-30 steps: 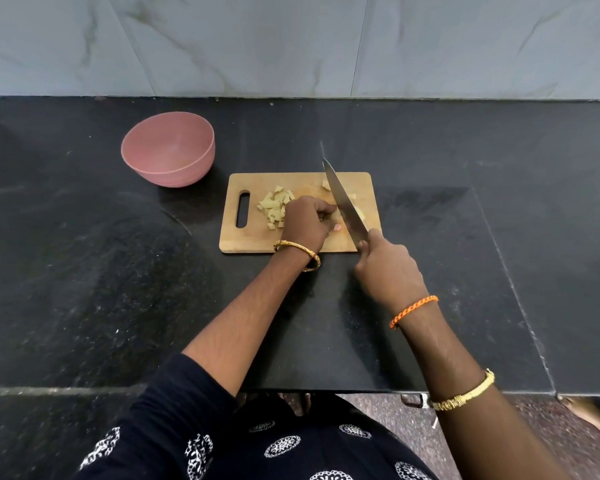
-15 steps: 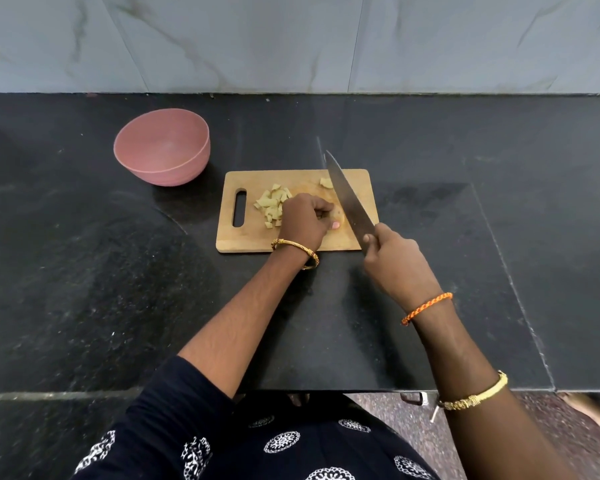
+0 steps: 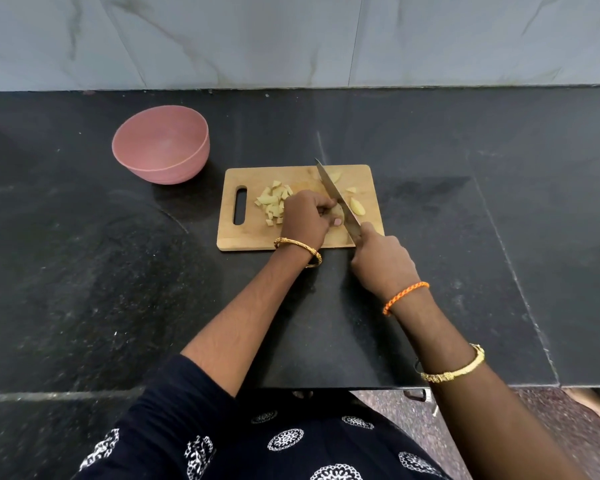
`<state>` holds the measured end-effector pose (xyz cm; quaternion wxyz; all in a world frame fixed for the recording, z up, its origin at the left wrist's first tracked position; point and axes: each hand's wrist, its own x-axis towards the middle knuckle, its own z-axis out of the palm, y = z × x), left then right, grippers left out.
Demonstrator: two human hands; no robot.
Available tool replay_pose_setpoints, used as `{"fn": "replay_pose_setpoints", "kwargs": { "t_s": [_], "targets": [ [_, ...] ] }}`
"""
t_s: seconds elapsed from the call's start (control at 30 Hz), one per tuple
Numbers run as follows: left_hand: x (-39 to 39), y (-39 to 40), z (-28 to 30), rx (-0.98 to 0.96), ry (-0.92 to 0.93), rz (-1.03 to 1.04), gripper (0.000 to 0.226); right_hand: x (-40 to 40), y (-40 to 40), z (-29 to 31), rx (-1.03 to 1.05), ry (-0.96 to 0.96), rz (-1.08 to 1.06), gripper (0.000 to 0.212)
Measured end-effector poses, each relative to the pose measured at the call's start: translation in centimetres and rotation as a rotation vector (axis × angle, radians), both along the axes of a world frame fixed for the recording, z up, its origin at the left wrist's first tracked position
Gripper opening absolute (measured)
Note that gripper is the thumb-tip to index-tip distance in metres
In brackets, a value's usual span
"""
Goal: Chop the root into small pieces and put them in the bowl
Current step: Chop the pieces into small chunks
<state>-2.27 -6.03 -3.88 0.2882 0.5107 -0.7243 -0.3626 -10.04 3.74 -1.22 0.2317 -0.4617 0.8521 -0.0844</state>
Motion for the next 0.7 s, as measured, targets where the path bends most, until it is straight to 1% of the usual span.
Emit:
{"fn": "replay_pose_setpoints", "kwargs": {
  "t_s": [0.07,0.13,0.27,0.33,0.57,0.7],
  "targets": [
    [0.0,0.0,0.0,0.016,0.028,0.006,0.033,-0.4,0.8,-0.1,0.023,-0.027,0.013,0.008],
    [0.0,0.0,-0.1,0.029,0.041,-0.001,0.035,-1.0,2.0,0.0,0.04,-0.061,0.011,0.013],
    [0.1,0.0,0.0,0.061,0.061,0.016,0.037,-1.9,2.6,0.9,-0.07,-0.094,-0.058,0.018],
    [0.1,-0.1,0.1,0.08,0.066,0.018,0.037,-2.0,2.0,1.0,-0.104,-0.091,-0.054,0.02],
    [0.4,-0.1,0.3,0.076,0.079,0.016,0.035,-1.2,0.9,0.0,-0.032,-0.078,-0.042,0.022],
    [0.4,-0.2,0.4,0.086,0.079,0.018,0.035,-1.2,1.3,0.0,-0.055,-0.09,-0.054,0.023]
  ]
}}
